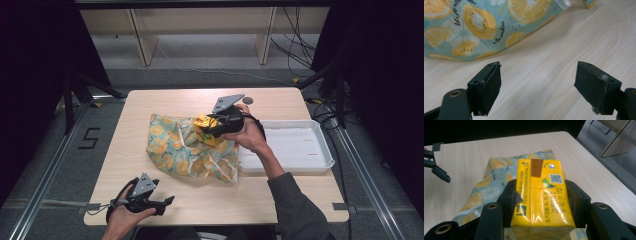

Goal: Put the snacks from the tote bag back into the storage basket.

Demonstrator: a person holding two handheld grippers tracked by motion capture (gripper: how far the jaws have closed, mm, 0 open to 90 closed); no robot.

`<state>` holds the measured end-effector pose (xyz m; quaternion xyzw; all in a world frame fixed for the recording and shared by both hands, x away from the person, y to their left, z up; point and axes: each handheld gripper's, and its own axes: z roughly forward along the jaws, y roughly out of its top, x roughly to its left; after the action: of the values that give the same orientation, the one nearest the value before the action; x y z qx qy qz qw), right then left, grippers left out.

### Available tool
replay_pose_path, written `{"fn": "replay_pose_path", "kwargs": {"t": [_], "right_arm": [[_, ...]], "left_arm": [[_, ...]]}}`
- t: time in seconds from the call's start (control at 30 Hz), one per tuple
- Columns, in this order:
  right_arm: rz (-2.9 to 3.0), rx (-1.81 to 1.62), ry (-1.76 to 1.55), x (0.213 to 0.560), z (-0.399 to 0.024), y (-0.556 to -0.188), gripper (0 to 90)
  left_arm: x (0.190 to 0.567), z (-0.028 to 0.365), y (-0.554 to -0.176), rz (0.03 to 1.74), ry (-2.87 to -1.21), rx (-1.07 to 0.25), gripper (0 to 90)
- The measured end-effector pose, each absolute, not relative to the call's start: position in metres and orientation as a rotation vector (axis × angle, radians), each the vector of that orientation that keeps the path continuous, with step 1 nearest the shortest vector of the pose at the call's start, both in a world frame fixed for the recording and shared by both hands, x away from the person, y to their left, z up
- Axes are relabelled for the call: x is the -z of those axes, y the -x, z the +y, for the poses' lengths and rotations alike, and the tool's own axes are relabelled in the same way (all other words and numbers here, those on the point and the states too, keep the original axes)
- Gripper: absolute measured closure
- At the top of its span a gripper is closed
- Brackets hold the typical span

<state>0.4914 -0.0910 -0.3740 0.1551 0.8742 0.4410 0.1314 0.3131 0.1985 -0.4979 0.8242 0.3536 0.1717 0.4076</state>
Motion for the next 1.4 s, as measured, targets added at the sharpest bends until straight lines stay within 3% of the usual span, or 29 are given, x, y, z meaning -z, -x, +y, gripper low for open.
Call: {"fn": "replay_pose_path", "kwargs": {"t": [0.6, 1.4], "right_arm": [[2.473, -1.314, -0.477, 0.352, -0.127, -0.481, 51.4], [2.442, -1.285, -0.571, 0.359, -0.19, -0.463, 51.4]], "left_arm": [[0.498, 0.2, -0.313, 0.907, -2.087, -0.424, 20.6], [0.497, 0.201, -0.314, 0.889, -2.092, -0.44, 20.5]]}}
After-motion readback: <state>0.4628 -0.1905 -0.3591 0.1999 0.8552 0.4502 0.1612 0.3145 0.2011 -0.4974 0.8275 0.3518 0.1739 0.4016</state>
